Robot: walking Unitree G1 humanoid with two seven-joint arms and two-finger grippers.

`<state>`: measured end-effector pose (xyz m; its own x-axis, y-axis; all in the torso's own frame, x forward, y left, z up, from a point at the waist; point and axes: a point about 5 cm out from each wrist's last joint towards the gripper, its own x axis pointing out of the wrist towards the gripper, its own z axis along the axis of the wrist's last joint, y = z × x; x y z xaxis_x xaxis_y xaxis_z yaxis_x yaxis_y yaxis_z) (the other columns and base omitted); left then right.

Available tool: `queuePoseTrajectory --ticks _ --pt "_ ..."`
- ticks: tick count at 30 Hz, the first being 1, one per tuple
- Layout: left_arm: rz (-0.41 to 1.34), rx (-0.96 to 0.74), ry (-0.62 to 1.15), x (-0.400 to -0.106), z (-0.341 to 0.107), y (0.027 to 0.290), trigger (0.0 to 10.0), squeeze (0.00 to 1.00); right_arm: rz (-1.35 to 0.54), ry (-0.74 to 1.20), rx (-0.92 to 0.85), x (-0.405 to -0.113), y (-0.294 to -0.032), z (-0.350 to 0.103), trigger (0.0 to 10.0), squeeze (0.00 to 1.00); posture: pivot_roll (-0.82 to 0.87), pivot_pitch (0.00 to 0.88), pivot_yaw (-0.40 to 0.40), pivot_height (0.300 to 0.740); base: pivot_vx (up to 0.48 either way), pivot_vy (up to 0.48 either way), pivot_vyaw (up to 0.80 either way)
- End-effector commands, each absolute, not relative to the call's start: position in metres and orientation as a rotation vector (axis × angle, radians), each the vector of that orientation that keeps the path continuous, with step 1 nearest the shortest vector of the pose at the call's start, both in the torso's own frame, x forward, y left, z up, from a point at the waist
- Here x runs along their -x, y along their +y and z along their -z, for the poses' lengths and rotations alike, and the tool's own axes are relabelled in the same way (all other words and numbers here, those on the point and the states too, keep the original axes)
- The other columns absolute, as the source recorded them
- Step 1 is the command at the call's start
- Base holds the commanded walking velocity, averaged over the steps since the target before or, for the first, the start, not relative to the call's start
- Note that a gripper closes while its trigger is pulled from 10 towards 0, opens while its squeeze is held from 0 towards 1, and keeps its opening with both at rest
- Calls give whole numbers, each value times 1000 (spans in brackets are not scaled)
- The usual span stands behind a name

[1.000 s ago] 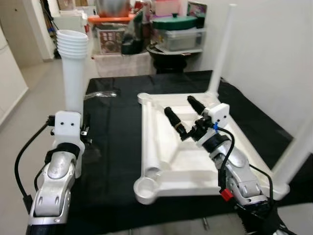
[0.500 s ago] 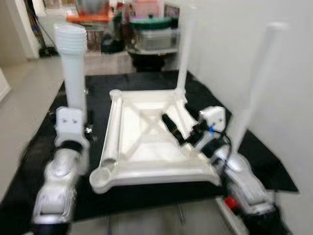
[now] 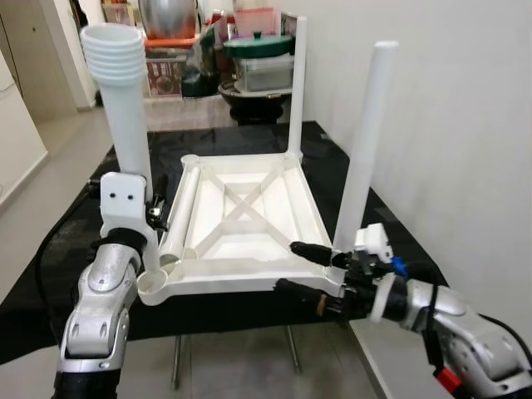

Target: Building children table

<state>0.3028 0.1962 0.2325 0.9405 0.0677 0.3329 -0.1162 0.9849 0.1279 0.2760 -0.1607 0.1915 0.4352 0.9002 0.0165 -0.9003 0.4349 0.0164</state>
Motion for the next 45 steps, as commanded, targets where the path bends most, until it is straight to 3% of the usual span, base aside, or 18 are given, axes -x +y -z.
queuePoseTrajectory --ticks 1,7,8,17,27,36,41,45 --pt "-121 -156 -341 -301 -237 202 10000 0 -1051 -1 -24 -287 -169 -190 10000 0 65 0 -23 740 0 0 0" --pt "-118 -155 -346 -301 -239 202 10000 0 -985 -2 -23 -294 -174 -191 10000 0 65 0 -19 740 0 0 0" --pt "-111 -153 -345 -302 -238 200 10000 0 -914 41 68 -298 -181 -180 10000 0 61 0 -15 740 0 0 0" --pt "-118 -153 -317 -302 -231 202 10000 0 -696 85 213 -314 -207 -167 10000 0 56 0 -14 740 0 0 0" --pt "-144 -167 -285 -301 -224 208 10000 0 -597 46 275 -331 -221 -174 10000 0 61 0 -25 740 0 0 0" --pt "-151 -171 -272 -302 -220 208 10000 0 -605 -40 318 -349 -196 -183 10000 0 61 0 -26 740 0 0 0" --pt "-157 -171 -278 -302 -222 208 10000 0 -664 -83 328 -357 -162 -180 10000 0 63 0 -31 740 0 0 0" --pt "-165 -172 -279 -301 -222 209 10000 0 -679 -99 314 -357 -153 -181 10000 0 70 0 -36 740 0 0 0"
